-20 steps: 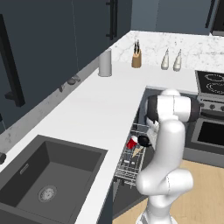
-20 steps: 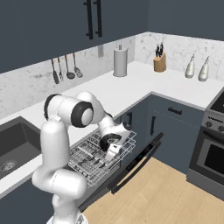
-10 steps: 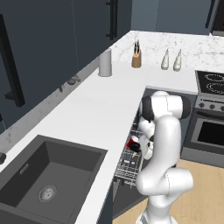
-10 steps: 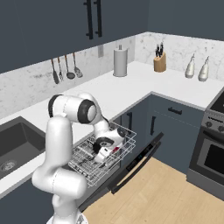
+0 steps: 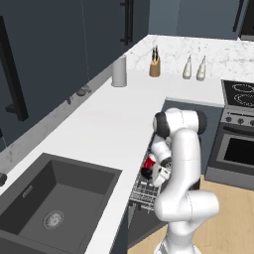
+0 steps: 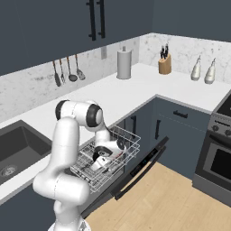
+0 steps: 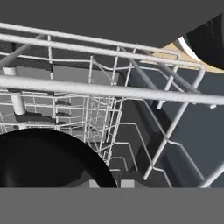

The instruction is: Pick up the cup and bowl from the counter, place them in the dishwasher, and close the dishwasher door.

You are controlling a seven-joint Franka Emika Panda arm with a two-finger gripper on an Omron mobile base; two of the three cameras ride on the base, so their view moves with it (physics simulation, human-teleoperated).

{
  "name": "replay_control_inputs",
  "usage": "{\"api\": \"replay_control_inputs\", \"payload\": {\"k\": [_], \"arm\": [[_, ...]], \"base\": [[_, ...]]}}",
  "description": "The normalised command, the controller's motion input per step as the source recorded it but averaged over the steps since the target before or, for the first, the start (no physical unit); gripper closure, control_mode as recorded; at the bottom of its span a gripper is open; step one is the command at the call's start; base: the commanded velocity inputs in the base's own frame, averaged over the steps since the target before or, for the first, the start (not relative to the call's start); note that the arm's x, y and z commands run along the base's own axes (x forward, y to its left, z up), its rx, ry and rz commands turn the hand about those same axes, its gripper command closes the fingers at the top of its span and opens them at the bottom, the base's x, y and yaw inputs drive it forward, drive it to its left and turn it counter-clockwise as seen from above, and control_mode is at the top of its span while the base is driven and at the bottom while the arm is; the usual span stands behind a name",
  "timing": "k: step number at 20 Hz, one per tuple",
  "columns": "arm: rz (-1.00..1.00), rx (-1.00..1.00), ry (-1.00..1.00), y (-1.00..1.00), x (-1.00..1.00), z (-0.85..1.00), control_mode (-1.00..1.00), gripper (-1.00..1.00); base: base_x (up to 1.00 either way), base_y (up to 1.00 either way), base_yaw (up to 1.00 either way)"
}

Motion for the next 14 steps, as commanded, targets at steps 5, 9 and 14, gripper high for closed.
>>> {"api": "replay_control_inputs", "payload": {"k": [5, 9, 14], "arm": [[-0.16, 0.00, 0.09, 0.09, 0.28, -0.35, -1.00, 1.00], [-0.16, 0.00, 0.14, 0.00, 0.23, -0.42, -1.00, 1.00], [-0.15, 0.00, 0.17, 0.00, 0.25, -0.37, -1.00, 1.00]], "base": [[0.00, 0.00, 0.00], [0.00, 0.00, 0.00], [0.00, 0.00, 0.00]]}}
